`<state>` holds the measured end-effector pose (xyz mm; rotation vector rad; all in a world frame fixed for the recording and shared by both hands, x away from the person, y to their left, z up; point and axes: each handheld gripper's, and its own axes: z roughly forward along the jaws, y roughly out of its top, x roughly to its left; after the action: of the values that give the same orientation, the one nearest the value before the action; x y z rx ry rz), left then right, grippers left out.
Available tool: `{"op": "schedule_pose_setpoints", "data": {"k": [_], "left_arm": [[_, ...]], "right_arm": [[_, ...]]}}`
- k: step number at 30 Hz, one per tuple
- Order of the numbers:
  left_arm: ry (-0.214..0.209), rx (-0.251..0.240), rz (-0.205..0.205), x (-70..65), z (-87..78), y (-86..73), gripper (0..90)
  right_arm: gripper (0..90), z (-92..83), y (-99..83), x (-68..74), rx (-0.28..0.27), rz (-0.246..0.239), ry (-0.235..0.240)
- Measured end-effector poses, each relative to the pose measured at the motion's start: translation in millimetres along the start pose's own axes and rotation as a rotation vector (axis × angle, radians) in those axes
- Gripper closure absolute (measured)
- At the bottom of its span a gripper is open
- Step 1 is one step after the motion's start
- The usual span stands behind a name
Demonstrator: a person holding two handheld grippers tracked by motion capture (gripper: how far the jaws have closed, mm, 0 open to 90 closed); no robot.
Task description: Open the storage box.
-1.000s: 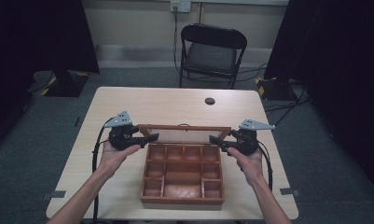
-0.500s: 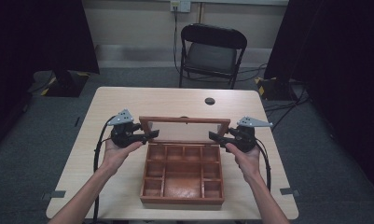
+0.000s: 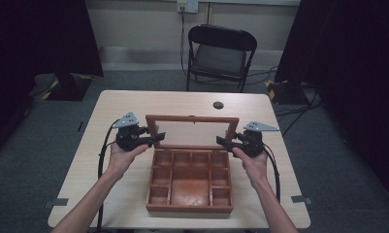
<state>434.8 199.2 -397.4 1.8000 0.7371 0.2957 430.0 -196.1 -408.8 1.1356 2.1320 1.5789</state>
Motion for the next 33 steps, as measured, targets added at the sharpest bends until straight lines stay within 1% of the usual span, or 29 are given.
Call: {"op": "schedule_pose_setpoints", "data": {"k": [1,3,4,5,7,11,13,16,19,20,22,24,25,26,28,31,33], "left_arm": [[0.007,0.006,0.009,0.8,0.5,0.1,53.3],[0.012,0.017,-0.001,1.2,2.7,-1.5,53.4],[0.023,0.026,0.003,2.1,3.8,-2.8,53.5],[0.024,0.03,-0.01,2.2,5.5,-4.7,53.5],[0.016,0.035,-0.017,4.4,6.4,-8.2,53.9],[0.017,0.036,-0.029,6.5,7.0,-11.2,55.2],[0.025,0.034,-0.026,7.1,7.9,-11.3,55.3],[0.019,0.031,-0.025,8.2,8.5,-11.9,55.5],[0.024,0.045,-0.017,9.9,9.6,-12.9,56.2],[0.027,0.064,-0.018,11.0,11.2,-14.2,56.3],[0.031,0.078,-0.018,12.2,14.1,-16.6,56.5],[0.034,0.081,-0.023,13.3,15.4,-18.7,56.8],[0.033,0.076,-0.018,14.3,15.9,-19.6,56.9],[0.033,0.075,-0.026,14.1,16.7,-20.6,56.9],[0.039,0.09,-0.023,14.7,18.0,-22.6,57.1],[0.032,0.094,-0.024,16.2,19.6,-25.0,57.5],[0.035,0.093,-0.026,16.1,20.2,-25.5,57.7]], "right_arm": [[43.8,0.6,-0.4,-0.5,0.002,0.0,-0.005],[43.8,2.3,-1.1,-1.4,0.004,0.004,-0.003],[43.6,3.0,-1.6,-1.8,0.009,0.003,-0.008],[42.7,4.3,-2.1,-2.3,0.013,0.002,-0.008],[41.2,6.4,-3.7,-3.8,0.022,0.009,-0.01],[41.4,8.9,-7.2,-6.8,0.025,0.025,-0.005],[42.2,10.9,-8.7,-7.5,0.028,0.026,-0.008],[42.1,13.1,-10.3,-8.2,0.034,0.026,-0.007],[42.2,16.2,-12.5,-9.7,0.045,0.031,-0.007],[42.3,16.8,-12.8,-10.2,0.047,0.028,-0.009],[42.4,17.8,-13.1,-10.6,0.048,0.03,-0.009],[42.4,19.4,-13.8,-11.3,0.05,0.028,-0.011],[42.1,19.8,-14.2,-11.5,0.054,0.033,-0.013],[41.9,20.4,-14.8,-12.3,0.055,0.034,-0.01],[42.4,21.2,-15.9,-13.6,0.057,0.035,-0.011],[43.2,22.0,-16.9,-14.2,0.058,0.034,-0.01],[43.7,22.1,-17.1,-14.4,0.059,0.031,-0.014]]}}
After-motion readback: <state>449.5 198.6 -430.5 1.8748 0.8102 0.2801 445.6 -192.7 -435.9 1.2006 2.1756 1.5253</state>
